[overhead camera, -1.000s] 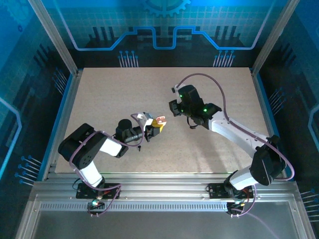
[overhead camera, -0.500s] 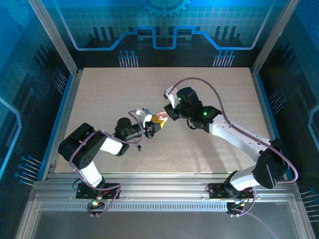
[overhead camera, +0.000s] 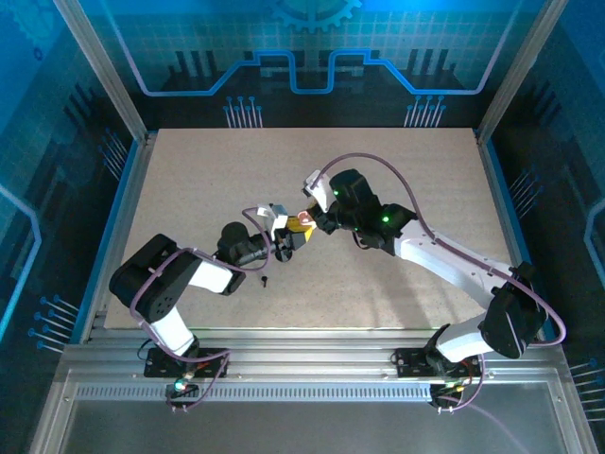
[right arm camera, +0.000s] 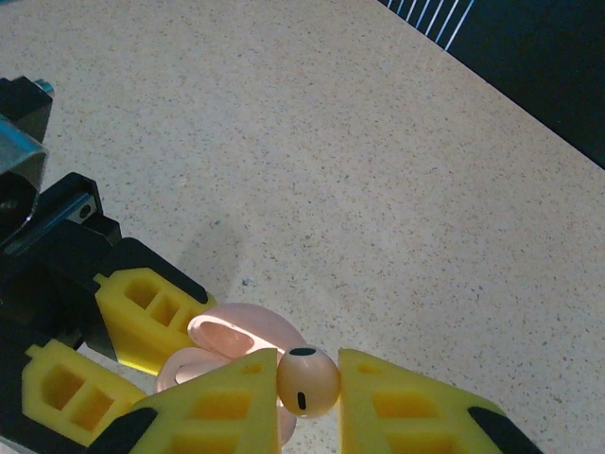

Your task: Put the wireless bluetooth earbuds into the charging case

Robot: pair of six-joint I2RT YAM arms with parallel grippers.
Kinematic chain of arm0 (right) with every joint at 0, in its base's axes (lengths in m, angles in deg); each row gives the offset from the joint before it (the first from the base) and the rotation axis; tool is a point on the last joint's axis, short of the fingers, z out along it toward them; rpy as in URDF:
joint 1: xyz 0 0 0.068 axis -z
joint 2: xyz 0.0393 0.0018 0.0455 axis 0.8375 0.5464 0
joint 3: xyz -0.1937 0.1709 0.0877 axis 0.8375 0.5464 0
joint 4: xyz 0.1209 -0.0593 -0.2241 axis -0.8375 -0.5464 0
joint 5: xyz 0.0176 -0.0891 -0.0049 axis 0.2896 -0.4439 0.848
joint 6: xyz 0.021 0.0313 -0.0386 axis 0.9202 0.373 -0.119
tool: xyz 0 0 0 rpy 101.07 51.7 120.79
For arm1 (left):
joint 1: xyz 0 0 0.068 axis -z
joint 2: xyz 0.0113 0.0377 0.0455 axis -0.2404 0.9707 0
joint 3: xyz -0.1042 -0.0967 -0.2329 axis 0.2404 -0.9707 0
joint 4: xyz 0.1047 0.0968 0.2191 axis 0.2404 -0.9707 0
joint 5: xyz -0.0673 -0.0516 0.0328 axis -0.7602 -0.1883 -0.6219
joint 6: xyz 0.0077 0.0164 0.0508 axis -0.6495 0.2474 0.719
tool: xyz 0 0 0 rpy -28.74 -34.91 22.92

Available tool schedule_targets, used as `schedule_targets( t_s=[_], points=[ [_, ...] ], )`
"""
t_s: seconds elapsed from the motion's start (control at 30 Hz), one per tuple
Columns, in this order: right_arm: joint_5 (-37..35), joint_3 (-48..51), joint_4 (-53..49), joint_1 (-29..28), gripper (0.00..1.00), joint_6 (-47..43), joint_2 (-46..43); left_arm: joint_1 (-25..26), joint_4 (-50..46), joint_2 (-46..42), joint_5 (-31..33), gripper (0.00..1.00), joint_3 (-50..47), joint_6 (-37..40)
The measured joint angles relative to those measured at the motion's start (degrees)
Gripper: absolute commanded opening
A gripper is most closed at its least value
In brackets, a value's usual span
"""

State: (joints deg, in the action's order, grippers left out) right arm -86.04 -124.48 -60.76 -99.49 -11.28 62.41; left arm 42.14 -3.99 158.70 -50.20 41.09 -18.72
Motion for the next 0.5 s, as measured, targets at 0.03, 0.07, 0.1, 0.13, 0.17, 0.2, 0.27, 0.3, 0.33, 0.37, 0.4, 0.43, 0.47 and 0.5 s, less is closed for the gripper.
schedule_targets(
  t_s=[0.03,0.07,0.1,0.13,0.17,0.2,0.27,0.3,0.33,0.37,0.4,0.43,0.47,0.5],
  points=[
    [0.00,0.00,-0.13,-0.11,0.19,-0.22,0.00,0.00,0.00,-0.11,0.00,0.19,0.00,0.00],
    [0.00,0.00,-0.26,-0.22,0.19,-0.42,0.00,0.00,0.02,-0.22,0.00,0.20,0.02,0.00],
    [0.00,-0.02,-0.33,-0.26,0.19,-0.66,0.00,0.00,0.02,-0.33,0.00,0.20,0.02,0.00],
    [-0.02,0.00,-0.37,-0.37,0.19,-0.81,0.00,0.00,0.00,-0.48,0.00,0.20,0.04,0.00],
    [-0.02,0.00,-0.39,-0.46,0.19,-0.94,0.02,0.00,0.02,-0.61,0.00,0.20,0.07,-0.02],
    [-0.02,0.00,-0.46,-0.50,0.19,-1.05,0.04,0.00,0.02,-0.74,0.00,0.20,0.13,0.00],
    [-0.02,0.00,-0.59,-0.59,0.19,-1.27,0.04,0.00,0.02,-0.94,0.00,0.20,0.37,0.00],
    [-0.02,-0.02,-0.59,-0.59,0.19,-1.29,0.04,0.00,0.02,-1.01,0.00,0.20,0.48,0.00],
    [-0.02,0.00,-0.59,-0.61,0.19,-1.44,0.04,0.00,0.02,-1.05,0.00,0.20,0.59,-0.02],
    [-0.04,-0.02,-0.59,-0.61,0.19,-1.51,0.04,0.00,0.02,-1.11,0.00,0.20,0.68,0.00],
    [-0.09,-0.02,-0.59,-0.61,0.19,-1.68,0.07,0.00,0.00,-1.20,0.00,0.20,0.74,0.00],
    [-0.22,0.00,-0.59,-0.63,0.19,-1.77,0.07,0.00,0.02,-1.31,0.00,0.20,0.79,0.00],
    [-0.42,-0.02,-0.59,-0.61,0.18,-1.97,0.09,0.00,0.02,-1.44,0.00,0.20,0.79,0.00],
    [-0.59,-0.02,-0.59,-0.63,0.19,-2.16,0.15,0.00,0.00,-1.55,0.00,0.20,0.79,-0.02]
  ],
)
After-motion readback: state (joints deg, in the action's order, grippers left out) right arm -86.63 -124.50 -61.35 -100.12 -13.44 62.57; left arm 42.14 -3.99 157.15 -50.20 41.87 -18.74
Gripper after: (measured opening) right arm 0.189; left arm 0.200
